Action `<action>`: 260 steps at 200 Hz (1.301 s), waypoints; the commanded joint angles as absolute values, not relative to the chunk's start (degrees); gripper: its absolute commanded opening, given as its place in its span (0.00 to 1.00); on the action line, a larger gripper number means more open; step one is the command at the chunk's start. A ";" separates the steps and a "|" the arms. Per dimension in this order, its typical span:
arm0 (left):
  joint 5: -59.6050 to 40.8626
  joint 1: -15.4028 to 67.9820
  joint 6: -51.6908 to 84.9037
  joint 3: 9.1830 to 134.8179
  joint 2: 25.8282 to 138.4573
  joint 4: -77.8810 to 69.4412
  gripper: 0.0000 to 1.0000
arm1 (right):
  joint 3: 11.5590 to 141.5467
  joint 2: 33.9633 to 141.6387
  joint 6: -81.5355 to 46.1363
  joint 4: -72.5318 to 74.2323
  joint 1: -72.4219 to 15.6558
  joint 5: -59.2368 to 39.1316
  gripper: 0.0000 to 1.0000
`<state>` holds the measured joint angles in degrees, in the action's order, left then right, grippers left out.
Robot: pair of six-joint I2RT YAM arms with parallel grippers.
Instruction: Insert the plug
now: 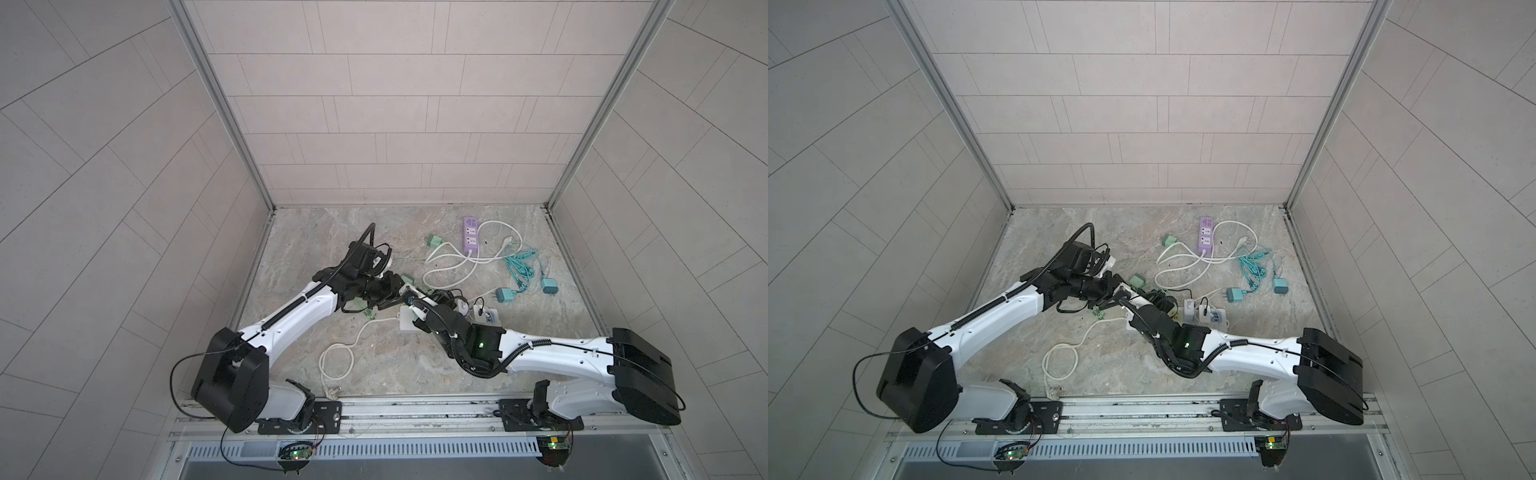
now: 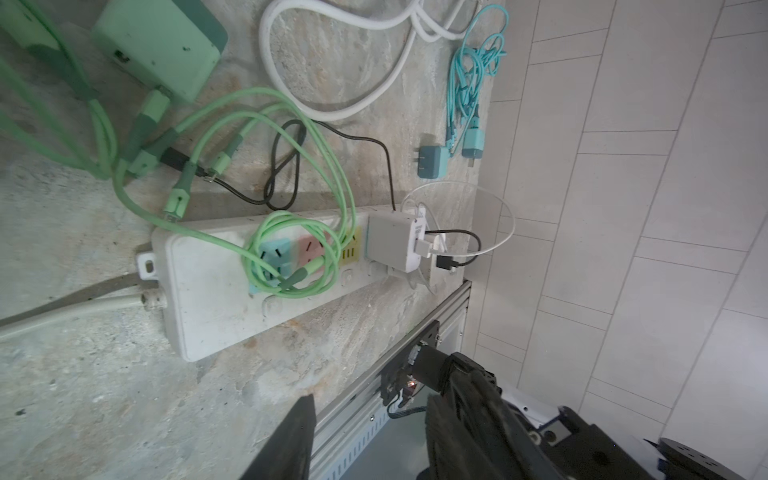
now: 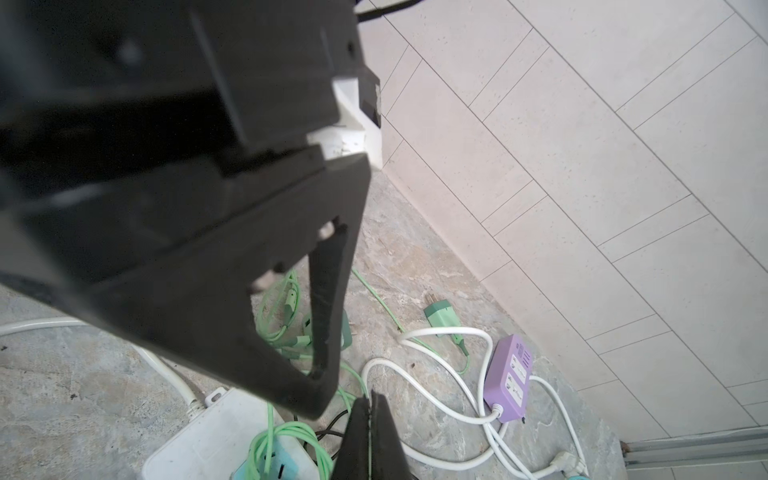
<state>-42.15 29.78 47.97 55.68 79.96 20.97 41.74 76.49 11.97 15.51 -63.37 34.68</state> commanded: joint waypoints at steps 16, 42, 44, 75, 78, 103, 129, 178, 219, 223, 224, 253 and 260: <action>-31.39 30.06 36.36 58.91 82.36 32.03 0.50 | 41.30 74.77 4.27 10.31 -60.16 29.76 0.04; -15.42 30.96 31.15 62.76 84.81 40.20 0.50 | 40.87 73.75 0.61 8.24 -58.75 26.99 0.06; -13.85 31.12 30.73 63.13 84.99 40.86 0.50 | 40.87 73.61 0.42 8.19 -58.61 26.85 0.06; -2.84 33.21 24.24 68.32 89.52 42.28 0.51 | 40.57 72.81 -2.83 5.98 -56.44 23.00 0.07; -2.09 33.56 23.65 69.05 90.24 42.32 0.51 | 40.44 72.82 -3.28 6.02 -56.14 22.55 0.07; 4.60 36.84 18.97 75.88 97.26 43.52 0.52 | 39.49 72.45 -6.64 5.73 -53.58 18.76 0.10; 7.27 40.25 14.28 81.32 103.37 42.31 0.53 | 38.72 71.70 -10.28 4.42 -50.98 15.30 0.18; 12.76 43.24 11.48 95.86 116.77 51.62 0.55 | 35.85 68.10 -13.51 4.20 -46.83 9.32 0.27; 13.94 42.90 10.49 102.02 122.69 52.80 0.55 | 33.68 65.93 -14.20 3.44 -44.61 7.62 0.31; 13.93 42.76 10.47 102.55 123.12 52.88 0.55 | 33.38 65.65 -14.24 3.61 -44.44 7.39 0.31; 14.00 42.74 10.51 102.64 123.17 52.94 0.55 | 33.35 65.61 -14.28 3.65 -44.37 7.34 0.31; 12.85 41.33 10.18 106.78 126.97 54.30 0.56 | 32.59 64.61 -14.59 4.01 -43.70 6.23 0.33; 12.41 40.85 10.13 108.06 127.94 54.98 0.55 | 32.52 64.60 -14.59 4.01 -43.66 6.20 0.33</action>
